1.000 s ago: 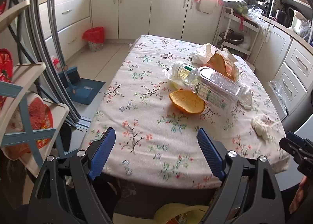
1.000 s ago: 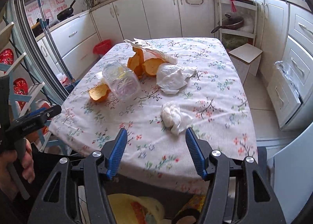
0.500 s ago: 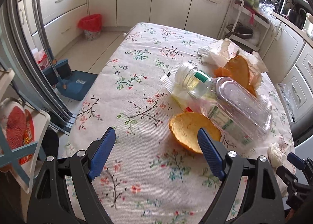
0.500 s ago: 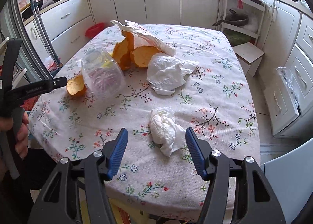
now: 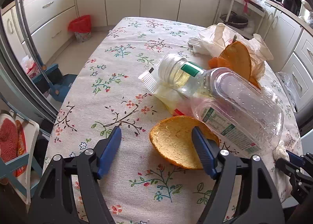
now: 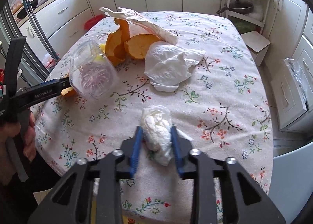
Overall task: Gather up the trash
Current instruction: 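Grasp the bread crust with the left gripper while the right gripper grasps a crumpled tissue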
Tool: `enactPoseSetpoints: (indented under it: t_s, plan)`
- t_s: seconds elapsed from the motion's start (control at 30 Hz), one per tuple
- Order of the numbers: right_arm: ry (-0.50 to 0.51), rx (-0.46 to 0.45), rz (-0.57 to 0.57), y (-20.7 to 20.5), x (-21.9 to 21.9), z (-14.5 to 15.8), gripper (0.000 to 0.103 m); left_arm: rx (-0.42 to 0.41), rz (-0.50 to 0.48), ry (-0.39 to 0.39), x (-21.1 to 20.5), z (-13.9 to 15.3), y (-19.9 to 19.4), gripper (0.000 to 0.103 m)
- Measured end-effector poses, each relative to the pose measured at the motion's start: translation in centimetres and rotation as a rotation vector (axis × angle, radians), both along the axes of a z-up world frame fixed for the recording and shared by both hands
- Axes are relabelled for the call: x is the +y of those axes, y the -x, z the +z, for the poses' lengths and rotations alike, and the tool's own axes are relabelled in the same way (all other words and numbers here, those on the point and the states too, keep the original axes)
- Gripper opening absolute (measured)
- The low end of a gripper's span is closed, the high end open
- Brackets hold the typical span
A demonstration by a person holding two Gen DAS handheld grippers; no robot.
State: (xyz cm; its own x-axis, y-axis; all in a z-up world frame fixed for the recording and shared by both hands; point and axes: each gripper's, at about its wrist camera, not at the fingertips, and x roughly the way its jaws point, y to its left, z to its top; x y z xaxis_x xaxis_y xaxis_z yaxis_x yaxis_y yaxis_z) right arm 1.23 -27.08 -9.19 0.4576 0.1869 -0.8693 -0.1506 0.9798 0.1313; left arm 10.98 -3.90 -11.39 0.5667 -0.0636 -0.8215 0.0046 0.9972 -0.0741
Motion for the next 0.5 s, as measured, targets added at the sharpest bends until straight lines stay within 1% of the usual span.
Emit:
enactPoseSetpoints:
  t_s: [0.07, 0.13, 0.17, 0.23, 0.27, 0.33, 0.43, 0.5]
  plan:
    - [-0.013, -0.007, 0.003, -0.1, 0.1, 0.1, 0.024, -0.004, -0.01, 0.001, -0.2, 0.0, 0.0, 0.063]
    - [-0.023, -0.027, 0.008, -0.2, 0.2, 0.4, 0.024, -0.008, -0.02, 0.001, -0.3, 0.1, 0.1, 0.052]
    - [-0.028, -0.04, 0.007, -0.1, 0.2, 0.7, 0.024, -0.008, -0.03, 0.009, -0.4, 0.1, 0.1, 0.049]
    - [-0.039, -0.057, 0.003, -0.1, 0.1, 1.0, 0.024, -0.01, -0.047, 0.028, -0.4, 0.2, 0.1, 0.035]
    - [-0.047, -0.062, -0.001, -0.1, 0.0, 1.1, 0.024, -0.009, -0.055, 0.05, -0.4, 0.2, 0.1, 0.032]
    - [-0.058, -0.066, -0.006, -0.2, -0.2, 1.3, 0.024, -0.009, -0.055, 0.051, -0.5, 0.2, 0.2, 0.023]
    - [-0.08, -0.068, -0.008, -0.4, -0.2, 1.5, 0.024, -0.016, -0.053, 0.06, -0.5, 0.5, 0.5, 0.016]
    - [-0.107, -0.086, -0.006, -0.4, -0.1, 1.9, 0.024, -0.023, -0.048, 0.069, -0.3, 0.9, 0.7, 0.013]
